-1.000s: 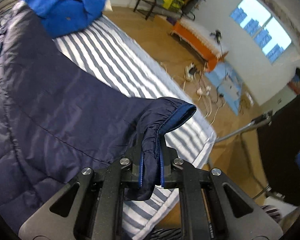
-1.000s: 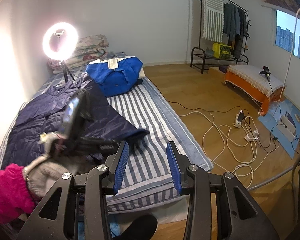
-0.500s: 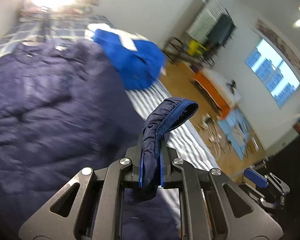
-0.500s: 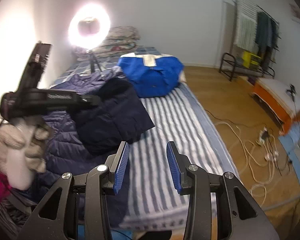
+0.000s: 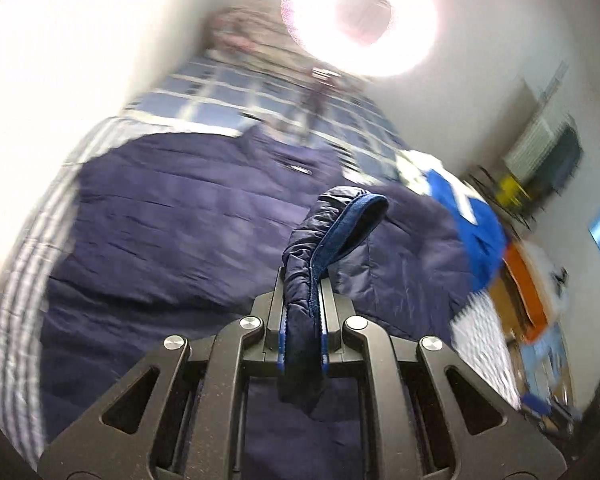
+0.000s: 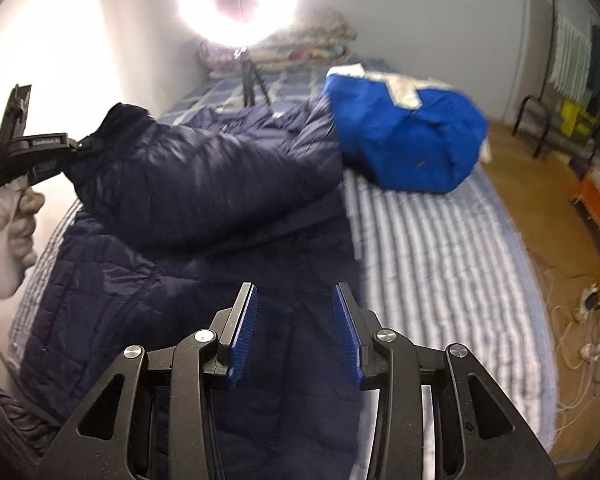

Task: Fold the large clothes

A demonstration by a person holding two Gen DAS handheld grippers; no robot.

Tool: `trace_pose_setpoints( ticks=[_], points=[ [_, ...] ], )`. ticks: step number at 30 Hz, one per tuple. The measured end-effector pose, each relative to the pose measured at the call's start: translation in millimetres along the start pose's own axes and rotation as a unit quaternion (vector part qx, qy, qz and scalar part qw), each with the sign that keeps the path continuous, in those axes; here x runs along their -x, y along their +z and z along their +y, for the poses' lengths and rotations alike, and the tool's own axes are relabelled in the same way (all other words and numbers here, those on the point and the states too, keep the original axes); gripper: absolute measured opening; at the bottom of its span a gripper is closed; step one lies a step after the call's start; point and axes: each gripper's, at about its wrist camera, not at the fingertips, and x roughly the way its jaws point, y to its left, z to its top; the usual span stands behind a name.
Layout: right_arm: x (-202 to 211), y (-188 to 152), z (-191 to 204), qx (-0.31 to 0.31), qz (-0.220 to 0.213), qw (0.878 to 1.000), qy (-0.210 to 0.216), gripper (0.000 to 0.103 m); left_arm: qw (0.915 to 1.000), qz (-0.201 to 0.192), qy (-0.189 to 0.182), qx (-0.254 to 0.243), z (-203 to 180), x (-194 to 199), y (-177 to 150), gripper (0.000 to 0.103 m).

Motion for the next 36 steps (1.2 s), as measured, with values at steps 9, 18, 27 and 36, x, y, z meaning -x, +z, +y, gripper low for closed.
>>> trace_pose_setpoints(
  ticks=[9, 18, 27, 36],
  points=[
    [-26.5, 6.7, 11.8, 0.017, 0.025, 1.0, -0.001, 0.038, 0.9934, -0.04, 0.083, 0.069, 107.4, -50.0, 25.0, 0.01],
    [-85.5, 79.3, -1.4, 0.05, 0.014, 0.999, -0.01, 0.038, 0.9981, 0.023, 0.054, 0.02, 113.3, -76.1, 11.9, 0.037],
    [-167.8, 167.4, -15.9, 0.041, -0.008, 0.998, -0.053, 0.046, 0.9973, 0.024, 0.07, 0.001, 141.7, -52.4, 29.6, 0.061],
    [-216.8, 210.6, -0.8, 0.094, -0.01, 0.99, -0.105, 0.059, 0.993, 0.062, 0.099, -0.015, 155.0, -88.7, 23.2, 0.044]
  ],
)
